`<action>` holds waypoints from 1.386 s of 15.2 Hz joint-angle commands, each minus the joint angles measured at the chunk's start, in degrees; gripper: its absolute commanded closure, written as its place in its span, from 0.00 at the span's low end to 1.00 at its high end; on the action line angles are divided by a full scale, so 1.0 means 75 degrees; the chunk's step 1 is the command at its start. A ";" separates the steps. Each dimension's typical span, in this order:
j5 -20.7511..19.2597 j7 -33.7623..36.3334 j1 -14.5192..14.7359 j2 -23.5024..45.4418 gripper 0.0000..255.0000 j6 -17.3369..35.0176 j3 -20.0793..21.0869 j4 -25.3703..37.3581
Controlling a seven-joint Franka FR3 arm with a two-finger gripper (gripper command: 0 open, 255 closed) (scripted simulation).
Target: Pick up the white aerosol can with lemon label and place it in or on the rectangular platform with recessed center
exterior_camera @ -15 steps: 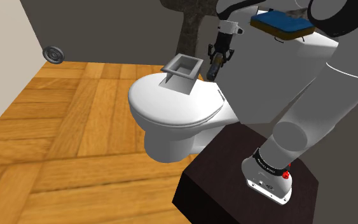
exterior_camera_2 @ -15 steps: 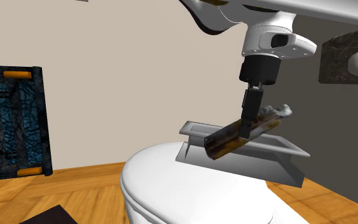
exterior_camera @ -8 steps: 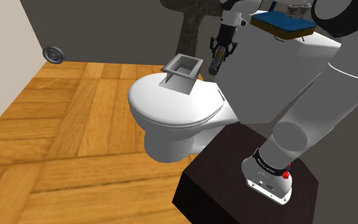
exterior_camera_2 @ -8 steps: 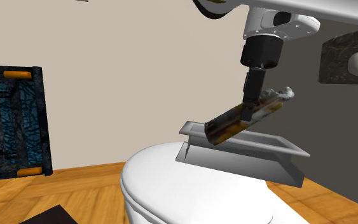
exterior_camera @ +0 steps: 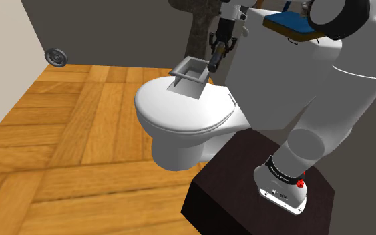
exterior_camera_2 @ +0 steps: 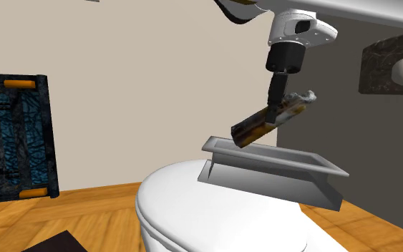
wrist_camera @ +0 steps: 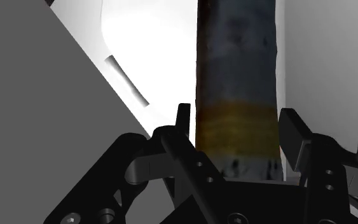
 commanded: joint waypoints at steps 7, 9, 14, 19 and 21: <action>0.0322 0.0890 0.0359 0.2000 1.00 -0.0852 0.0377 0.2932; 0.0363 0.1016 0.0403 0.2371 1.00 -0.0951 0.0426 0.3416; 0.0367 0.0956 0.0435 0.2351 1.00 -0.0430 0.0427 0.2871; 0.0382 0.0898 0.0457 0.2386 1.00 0.0059 0.0431 0.2412; 0.0391 0.0875 0.0464 0.2413 1.00 0.0247 0.0434 0.2250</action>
